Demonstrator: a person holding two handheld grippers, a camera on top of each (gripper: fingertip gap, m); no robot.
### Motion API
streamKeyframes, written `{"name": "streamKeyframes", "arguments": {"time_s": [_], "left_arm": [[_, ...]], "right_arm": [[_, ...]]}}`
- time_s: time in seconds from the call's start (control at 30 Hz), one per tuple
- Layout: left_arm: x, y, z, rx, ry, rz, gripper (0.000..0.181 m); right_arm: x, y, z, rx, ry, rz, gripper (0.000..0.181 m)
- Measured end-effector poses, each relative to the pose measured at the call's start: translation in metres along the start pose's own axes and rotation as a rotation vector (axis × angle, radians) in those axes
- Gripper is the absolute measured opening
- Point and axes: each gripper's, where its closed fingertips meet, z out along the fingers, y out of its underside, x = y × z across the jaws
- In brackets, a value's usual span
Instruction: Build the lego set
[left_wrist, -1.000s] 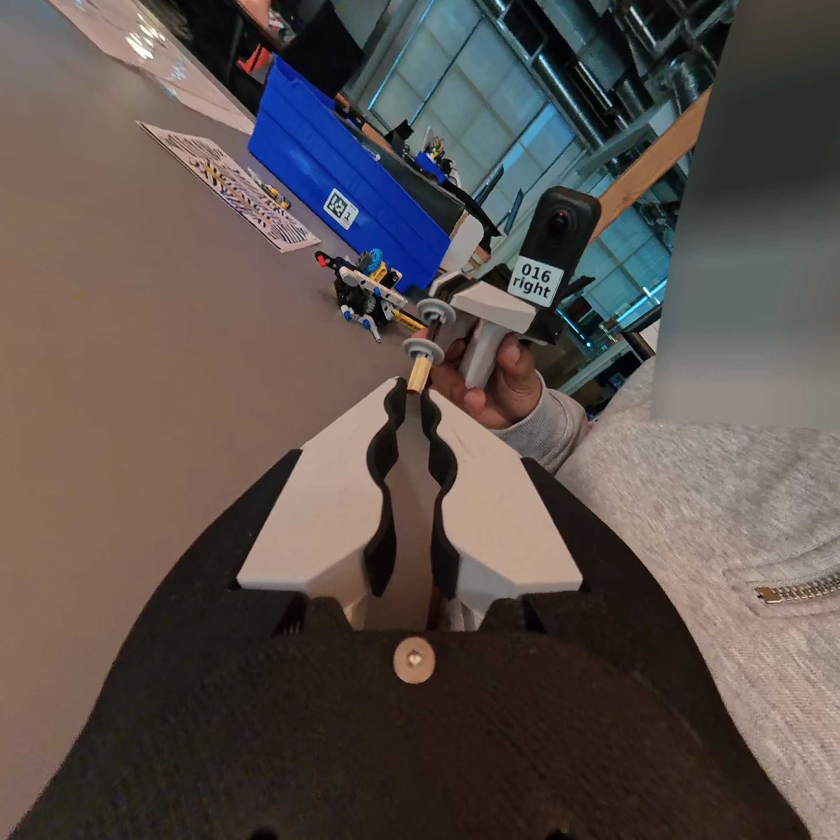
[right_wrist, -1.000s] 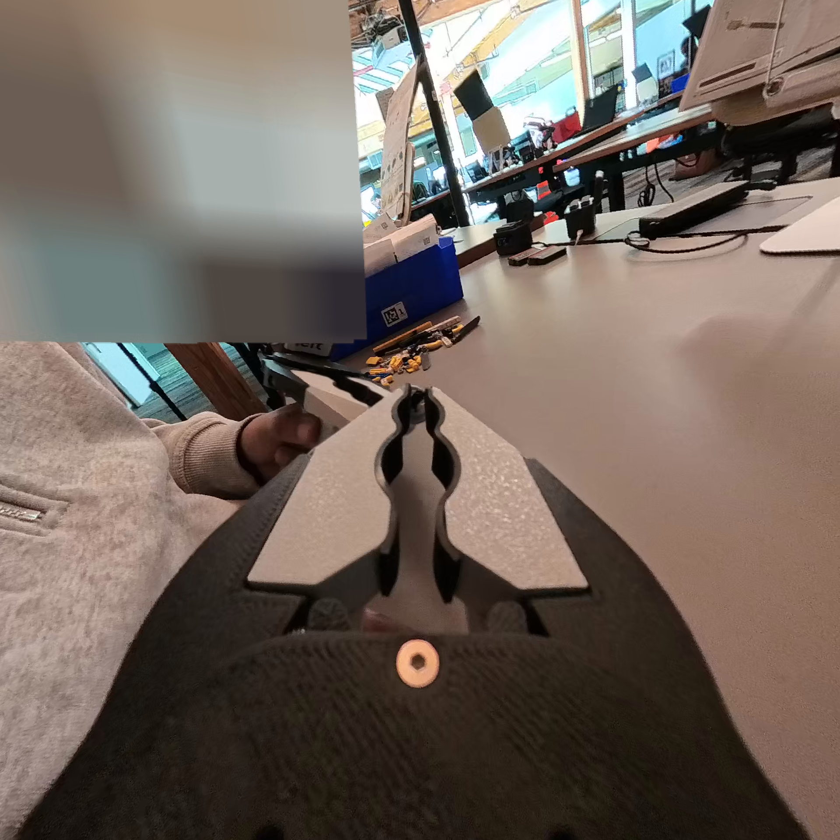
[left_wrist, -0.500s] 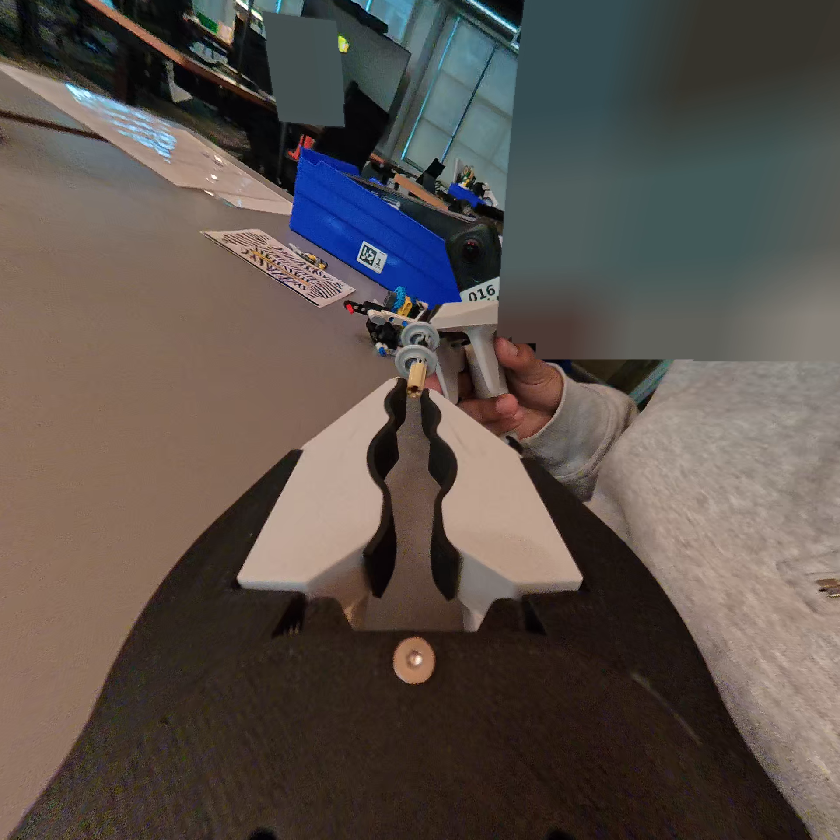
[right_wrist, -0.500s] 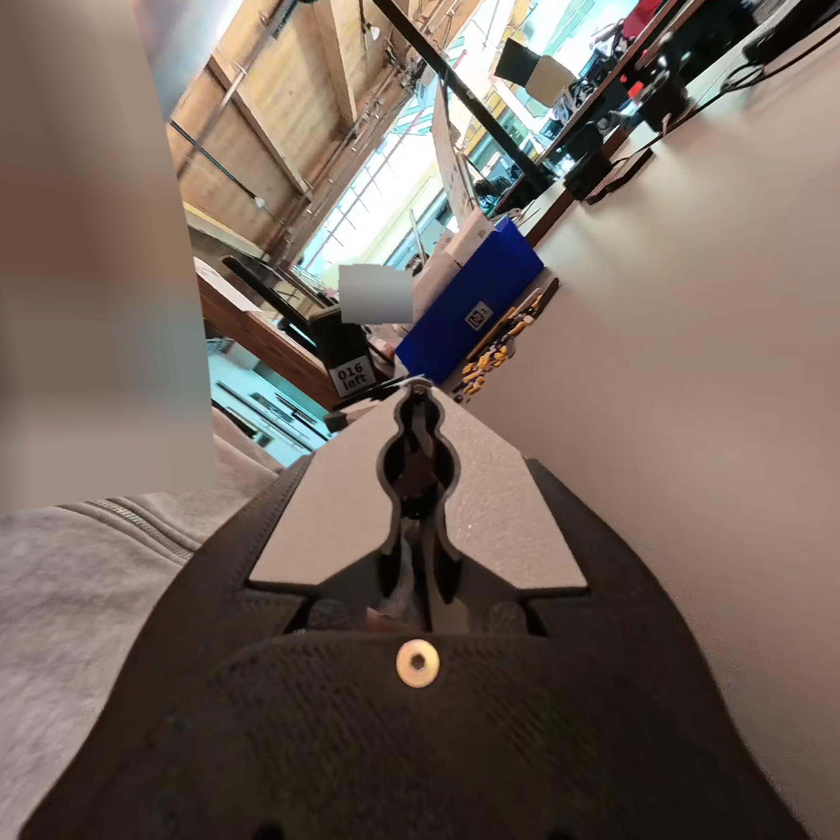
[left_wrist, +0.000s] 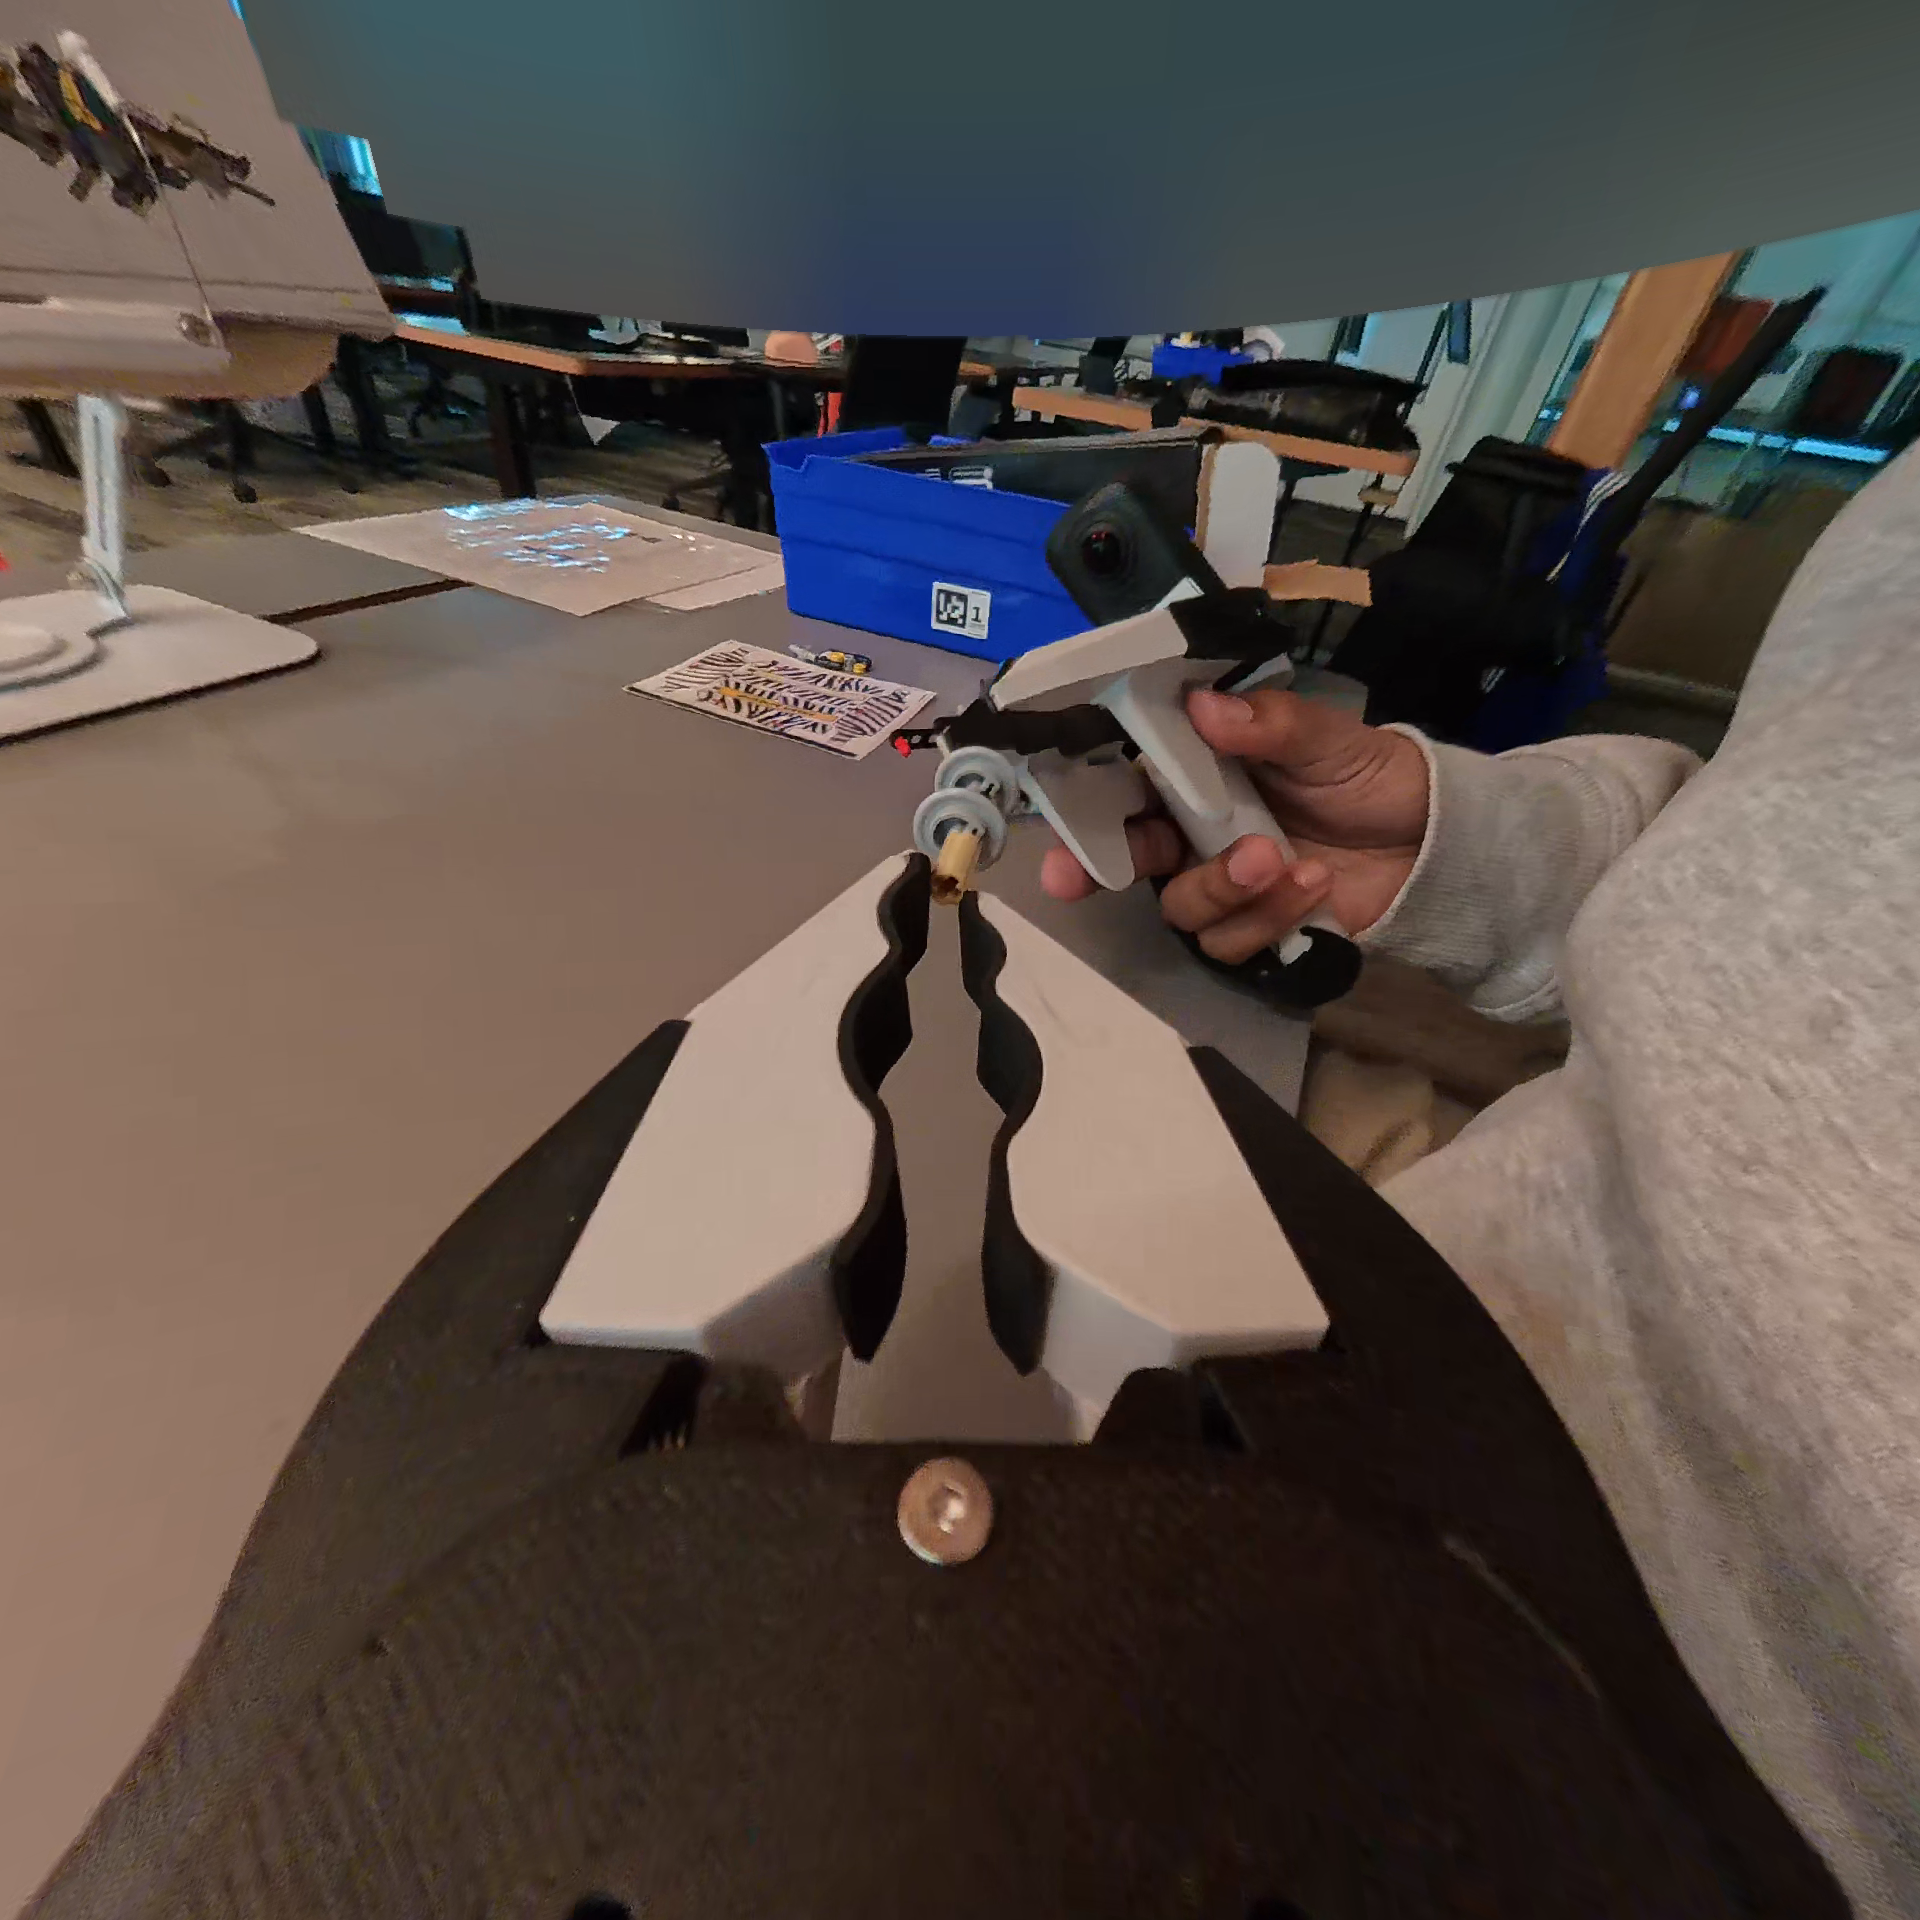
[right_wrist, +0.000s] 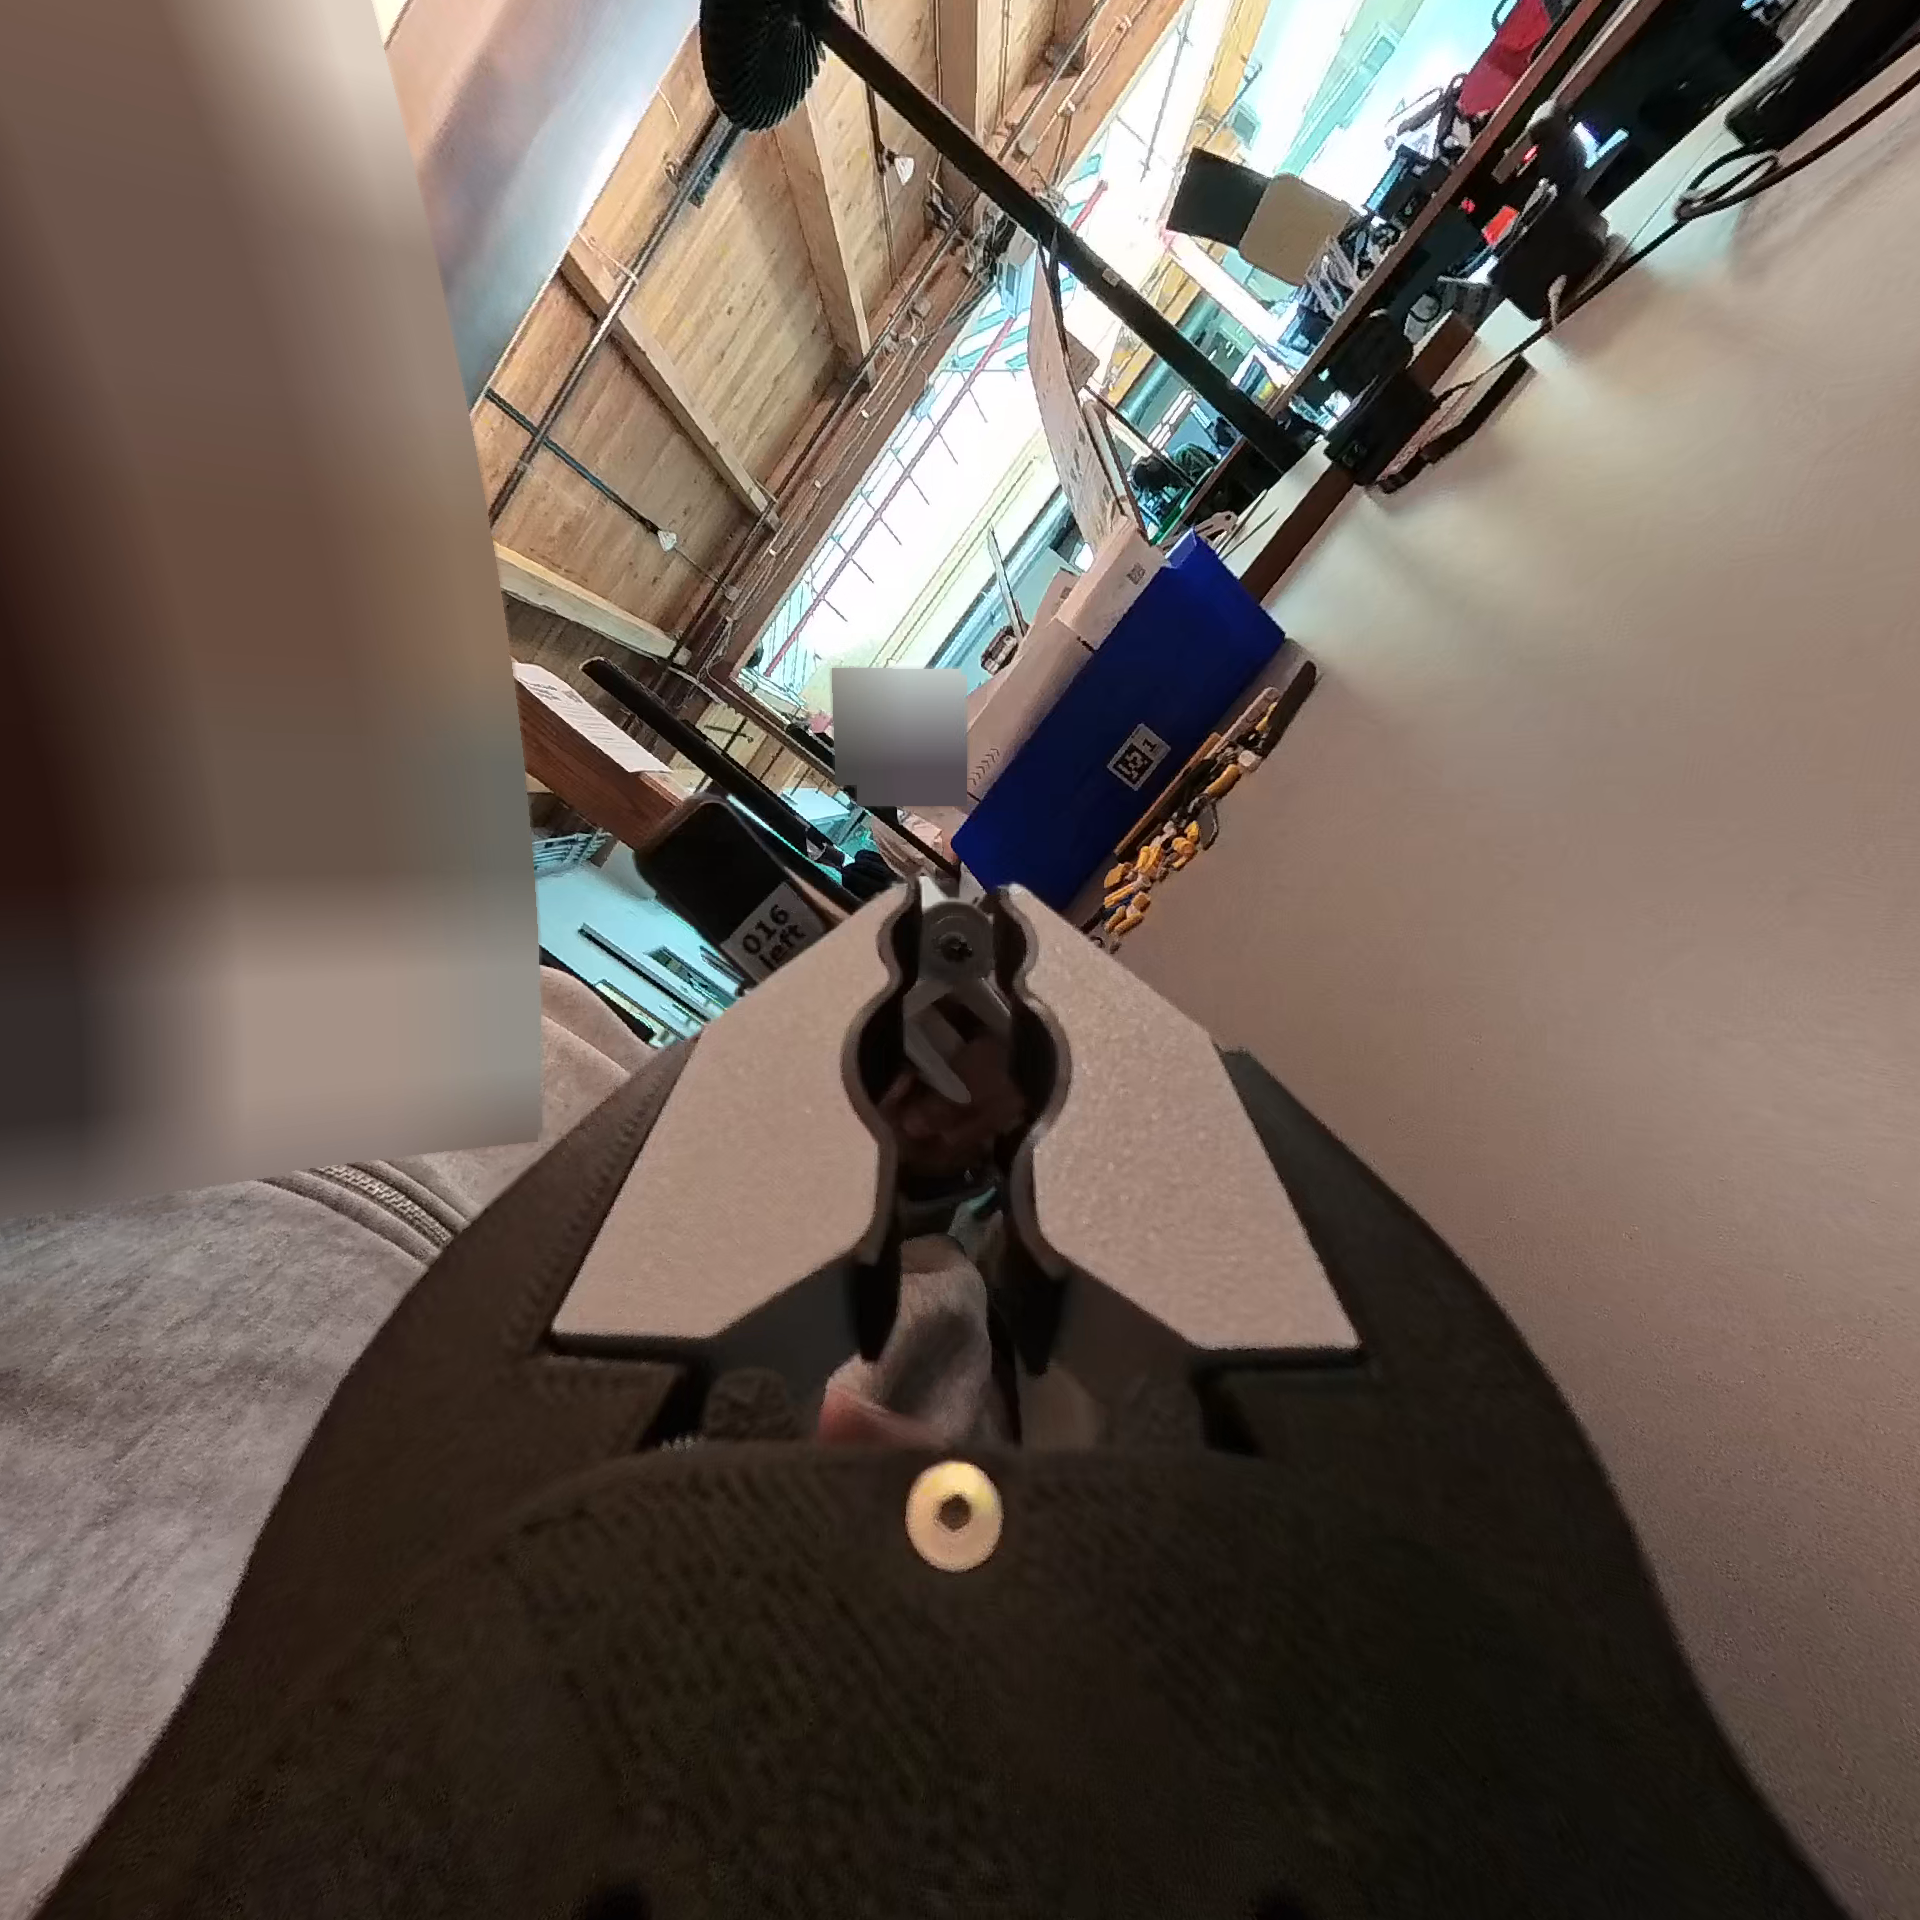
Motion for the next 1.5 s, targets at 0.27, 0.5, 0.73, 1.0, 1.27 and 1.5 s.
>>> {"name": "streamKeyframes", "arguments": {"time_s": [0.27, 0.5, 0.73, 1.0, 1.27, 1.5], "left_arm": [[0.005, -0.006, -0.002, 0.039, -0.008, 0.07, 0.003], [0.01, -0.026, -0.015, 0.168, 0.08, 0.041, 0.003], [0.02, -0.02, -0.011, 0.141, 0.073, 0.191, 0.003], [0.022, -0.015, -0.008, 0.12, 0.055, 0.268, 0.003], [0.022, -0.013, -0.006, 0.112, 0.071, 0.219, 0.003], [0.03, -0.013, -0.005, 0.104, 0.241, -0.076, 0.035]], "right_arm": [[-0.003, 0.009, 0.005, -0.055, -0.005, -0.036, 0.024], [-0.023, 0.003, 0.005, -0.03, -0.095, -0.08, 0.032], [-0.03, 0.017, 0.01, -0.108, -0.085, -0.197, 0.033], [-0.032, 0.03, 0.013, -0.182, -0.063, -0.287, 0.019], [-0.033, 0.03, 0.014, -0.18, -0.052, -0.365, 0.017], [-0.041, 0.032, 0.013, -0.176, -0.07, -0.525, 0.017]]}}
